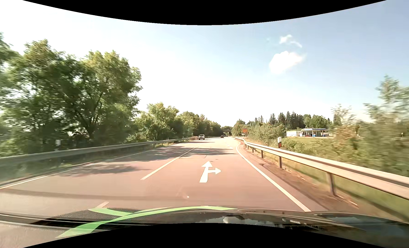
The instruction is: Follow the waypoints while adhering to traffic rules and regulations
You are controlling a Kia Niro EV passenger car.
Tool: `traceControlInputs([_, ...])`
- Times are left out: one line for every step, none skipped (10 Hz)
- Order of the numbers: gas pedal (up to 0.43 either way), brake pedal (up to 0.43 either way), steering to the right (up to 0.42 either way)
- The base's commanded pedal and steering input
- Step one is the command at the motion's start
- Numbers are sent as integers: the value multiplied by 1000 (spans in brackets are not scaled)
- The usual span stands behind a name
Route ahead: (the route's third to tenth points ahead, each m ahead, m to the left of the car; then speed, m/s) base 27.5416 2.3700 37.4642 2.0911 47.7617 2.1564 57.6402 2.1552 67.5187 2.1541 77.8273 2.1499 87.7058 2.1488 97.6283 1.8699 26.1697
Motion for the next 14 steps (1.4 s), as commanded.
traceControlInputs([299, 0, 1])
traceControlInputs([299, 0, 1])
traceControlInputs([299, 0, 1])
traceControlInputs([299, 0, 1])
traceControlInputs([299, 0, 1])
traceControlInputs([299, 0, 1])
traceControlInputs([299, 0, 1])
traceControlInputs([299, 0, 1])
traceControlInputs([299, 0, 1])
traceControlInputs([299, 0, 1])
traceControlInputs([299, 0, 1])
traceControlInputs([299, 0, 1])
traceControlInputs([299, 0, 1])
traceControlInputs([299, 0, 1])
